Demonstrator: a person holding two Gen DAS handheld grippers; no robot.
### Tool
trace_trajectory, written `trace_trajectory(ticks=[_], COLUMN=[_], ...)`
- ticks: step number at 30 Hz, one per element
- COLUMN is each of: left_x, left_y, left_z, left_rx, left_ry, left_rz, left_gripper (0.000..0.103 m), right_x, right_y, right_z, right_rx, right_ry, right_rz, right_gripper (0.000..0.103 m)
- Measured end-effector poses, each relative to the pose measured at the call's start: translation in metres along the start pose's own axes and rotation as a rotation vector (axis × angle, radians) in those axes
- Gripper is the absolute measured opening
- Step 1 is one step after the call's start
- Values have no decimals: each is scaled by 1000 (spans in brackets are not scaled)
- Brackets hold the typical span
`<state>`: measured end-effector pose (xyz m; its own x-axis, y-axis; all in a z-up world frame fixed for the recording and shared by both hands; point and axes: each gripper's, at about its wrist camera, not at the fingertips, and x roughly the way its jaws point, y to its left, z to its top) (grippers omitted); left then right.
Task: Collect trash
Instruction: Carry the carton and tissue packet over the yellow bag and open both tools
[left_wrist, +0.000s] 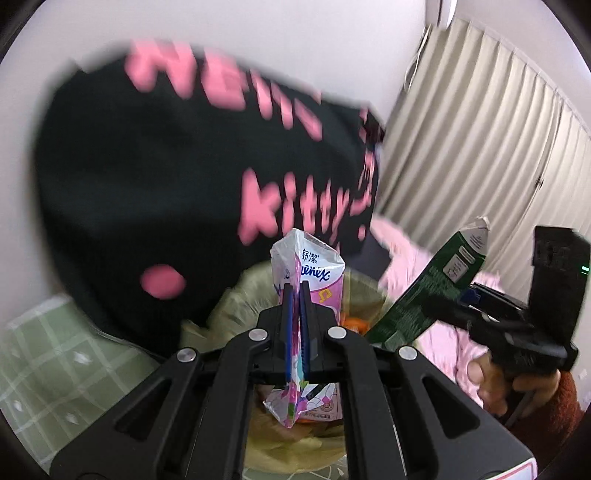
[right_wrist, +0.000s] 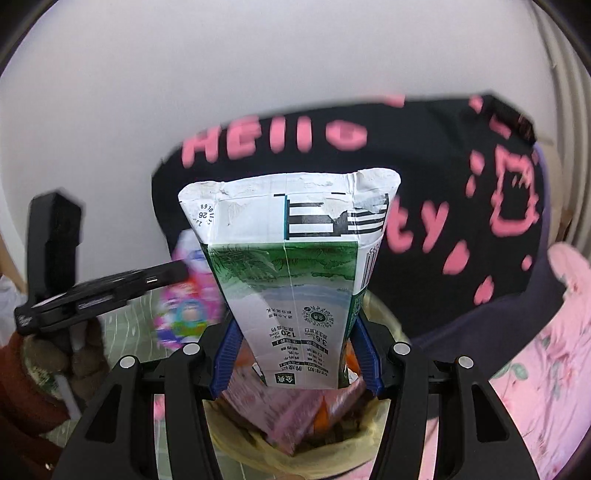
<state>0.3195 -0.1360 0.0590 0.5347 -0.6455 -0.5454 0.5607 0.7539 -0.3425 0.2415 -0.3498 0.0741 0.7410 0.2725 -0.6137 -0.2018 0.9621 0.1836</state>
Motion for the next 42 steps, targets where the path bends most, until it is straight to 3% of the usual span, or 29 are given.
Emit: trace_trajectory(ticks=[5, 10, 17, 25, 32, 36, 39, 42], left_x=[51, 54, 49, 55, 78, 75, 77, 71], left_y=[0, 0, 8, 21, 28, 38, 48, 53], left_z=[-17, -28, -30, -3, -7, -10, -4, 0], left_rx=[9, 37, 50, 37, 45, 7, -46, -67], left_ry=[129, 161, 177, 150, 281, 294, 296, 287], left_rz=[93, 129, 39, -166, -230, -234, -235, -227], left_gripper=[3, 3, 3, 3, 3, 3, 9, 27], right_x=[43, 58, 46, 36, 48, 53, 56, 57], right_y=[-8, -5, -3, 4, 11, 14, 15, 12], right_z=[-22, -33, -31, -26, -27, -30, -31, -30], right_rx=[-19, -39, 100, 165, 184, 178, 175, 191], right_ry=[134, 176, 152, 134, 166, 192, 200, 191], right_rz=[25, -2, -55, -180, -237, -248, -248, -241], right_gripper=[52, 52, 52, 52, 52, 52, 53, 53])
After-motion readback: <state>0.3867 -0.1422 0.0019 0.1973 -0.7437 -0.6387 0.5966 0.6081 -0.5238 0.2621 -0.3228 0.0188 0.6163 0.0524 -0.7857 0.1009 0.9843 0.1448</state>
